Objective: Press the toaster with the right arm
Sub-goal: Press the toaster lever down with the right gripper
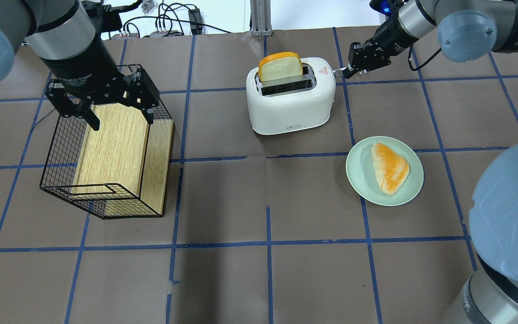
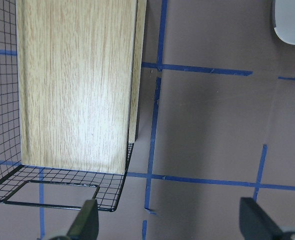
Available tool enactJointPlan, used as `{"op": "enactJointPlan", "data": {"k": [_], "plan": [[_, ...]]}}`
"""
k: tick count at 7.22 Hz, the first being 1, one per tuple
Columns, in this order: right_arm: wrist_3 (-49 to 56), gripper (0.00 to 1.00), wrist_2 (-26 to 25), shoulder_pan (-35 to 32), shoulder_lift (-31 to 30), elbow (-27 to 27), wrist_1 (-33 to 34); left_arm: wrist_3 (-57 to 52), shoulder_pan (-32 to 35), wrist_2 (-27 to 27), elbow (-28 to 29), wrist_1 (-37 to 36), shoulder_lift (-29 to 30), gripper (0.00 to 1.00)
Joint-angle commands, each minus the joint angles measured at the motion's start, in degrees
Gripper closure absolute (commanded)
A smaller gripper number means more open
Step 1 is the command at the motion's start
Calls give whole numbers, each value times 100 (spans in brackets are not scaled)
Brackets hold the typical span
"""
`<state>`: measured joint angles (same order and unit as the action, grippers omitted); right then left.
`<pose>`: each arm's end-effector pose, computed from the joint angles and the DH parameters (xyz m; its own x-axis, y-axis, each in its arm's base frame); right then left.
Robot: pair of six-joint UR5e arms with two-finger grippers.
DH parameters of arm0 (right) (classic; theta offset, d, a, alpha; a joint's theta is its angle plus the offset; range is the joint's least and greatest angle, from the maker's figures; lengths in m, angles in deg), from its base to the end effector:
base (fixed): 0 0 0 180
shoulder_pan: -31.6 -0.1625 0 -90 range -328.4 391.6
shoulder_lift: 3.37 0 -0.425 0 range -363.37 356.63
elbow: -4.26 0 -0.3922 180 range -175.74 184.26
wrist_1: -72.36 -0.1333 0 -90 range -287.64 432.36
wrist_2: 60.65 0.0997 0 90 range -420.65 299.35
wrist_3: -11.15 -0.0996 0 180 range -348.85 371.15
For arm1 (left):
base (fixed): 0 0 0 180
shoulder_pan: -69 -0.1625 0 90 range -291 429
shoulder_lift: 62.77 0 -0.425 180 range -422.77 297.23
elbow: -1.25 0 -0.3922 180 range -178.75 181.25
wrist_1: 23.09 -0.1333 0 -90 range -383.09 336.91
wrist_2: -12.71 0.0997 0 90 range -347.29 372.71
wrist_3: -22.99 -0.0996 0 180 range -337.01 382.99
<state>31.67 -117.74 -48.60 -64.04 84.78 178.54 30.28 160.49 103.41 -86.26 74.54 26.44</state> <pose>0.0704 -0.6933 0.3100 -0.8288 -0.1788 -0.5302 -0.1288 0.9831 -0.1301 -0.1445 -0.4740 0.5030 -0.9948 -0.0998 -0.0217 -0.1011 0.9921 0.0737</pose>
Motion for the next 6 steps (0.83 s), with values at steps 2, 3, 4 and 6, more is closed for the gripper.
{"op": "enactJointPlan", "data": {"k": [2,3,4,6], "plan": [[-40,100,-30,-153,300,-326,43,0,0,0,-3,2,0,0],[-31,100,-38,-153,318,-308,35,0,0,0,-3,-6,0,0],[4,100,-38,-145,344,-299,43,0,0,0,-3,2,0,0],[109,100,-12,-83,467,-273,43,0,0,0,-3,2,0,0]]}}
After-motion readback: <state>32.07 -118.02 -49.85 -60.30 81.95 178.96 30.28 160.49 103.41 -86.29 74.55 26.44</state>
